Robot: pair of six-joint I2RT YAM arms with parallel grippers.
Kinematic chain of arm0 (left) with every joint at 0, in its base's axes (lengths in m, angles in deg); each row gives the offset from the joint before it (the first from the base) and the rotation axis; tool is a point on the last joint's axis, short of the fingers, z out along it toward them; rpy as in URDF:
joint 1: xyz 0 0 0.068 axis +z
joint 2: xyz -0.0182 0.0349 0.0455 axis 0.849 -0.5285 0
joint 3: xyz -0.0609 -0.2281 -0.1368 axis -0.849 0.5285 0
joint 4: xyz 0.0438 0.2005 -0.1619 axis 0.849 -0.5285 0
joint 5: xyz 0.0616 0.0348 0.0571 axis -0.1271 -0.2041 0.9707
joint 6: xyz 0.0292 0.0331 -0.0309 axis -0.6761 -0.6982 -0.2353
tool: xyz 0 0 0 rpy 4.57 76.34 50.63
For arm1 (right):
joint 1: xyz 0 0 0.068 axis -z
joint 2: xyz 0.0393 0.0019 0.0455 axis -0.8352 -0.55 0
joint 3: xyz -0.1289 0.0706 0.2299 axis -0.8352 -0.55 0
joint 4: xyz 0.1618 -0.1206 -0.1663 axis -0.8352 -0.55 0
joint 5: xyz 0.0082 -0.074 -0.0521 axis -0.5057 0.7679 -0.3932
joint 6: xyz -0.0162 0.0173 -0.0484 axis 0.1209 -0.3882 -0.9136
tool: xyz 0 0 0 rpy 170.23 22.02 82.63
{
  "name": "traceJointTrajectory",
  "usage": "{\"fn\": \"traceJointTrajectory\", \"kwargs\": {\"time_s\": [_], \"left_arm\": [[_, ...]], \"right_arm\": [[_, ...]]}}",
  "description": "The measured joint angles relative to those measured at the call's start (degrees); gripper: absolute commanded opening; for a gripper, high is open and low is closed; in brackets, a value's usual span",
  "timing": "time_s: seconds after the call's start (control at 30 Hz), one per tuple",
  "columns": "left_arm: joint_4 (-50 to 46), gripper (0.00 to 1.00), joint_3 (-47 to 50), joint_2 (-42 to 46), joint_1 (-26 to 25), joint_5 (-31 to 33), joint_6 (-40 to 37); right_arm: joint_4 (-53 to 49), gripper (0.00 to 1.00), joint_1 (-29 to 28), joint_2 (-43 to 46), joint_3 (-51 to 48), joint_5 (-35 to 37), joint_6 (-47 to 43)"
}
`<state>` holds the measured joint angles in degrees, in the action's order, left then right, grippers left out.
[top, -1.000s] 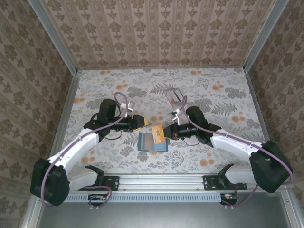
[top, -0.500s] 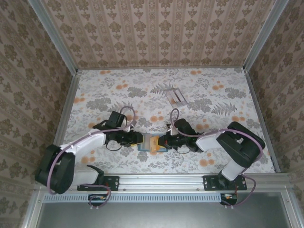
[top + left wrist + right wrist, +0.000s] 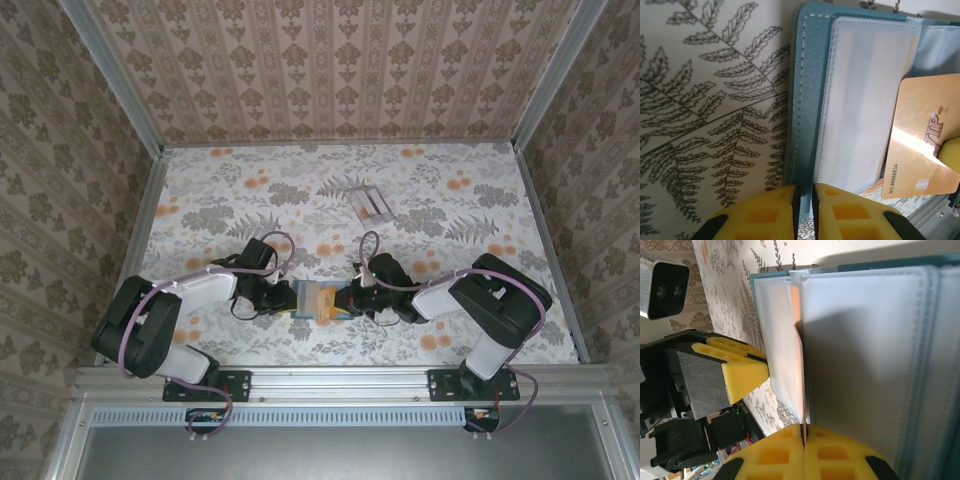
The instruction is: Put the credit cards into the card holder
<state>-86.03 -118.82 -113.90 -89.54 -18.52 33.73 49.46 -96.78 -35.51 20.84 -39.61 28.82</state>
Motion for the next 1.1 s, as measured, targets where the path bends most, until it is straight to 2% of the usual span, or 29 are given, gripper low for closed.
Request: {"fn": "traceJointTrajectory", "kwargs": {"time_s": [1.1], "left_arm": [[2.2, 0.13, -0.5, -2.0, -0.9, -0.7, 2.0]], "right_arm": [[4.6, 0.00, -0.4, -1.9, -0.5, 4.9, -0.1]]}}
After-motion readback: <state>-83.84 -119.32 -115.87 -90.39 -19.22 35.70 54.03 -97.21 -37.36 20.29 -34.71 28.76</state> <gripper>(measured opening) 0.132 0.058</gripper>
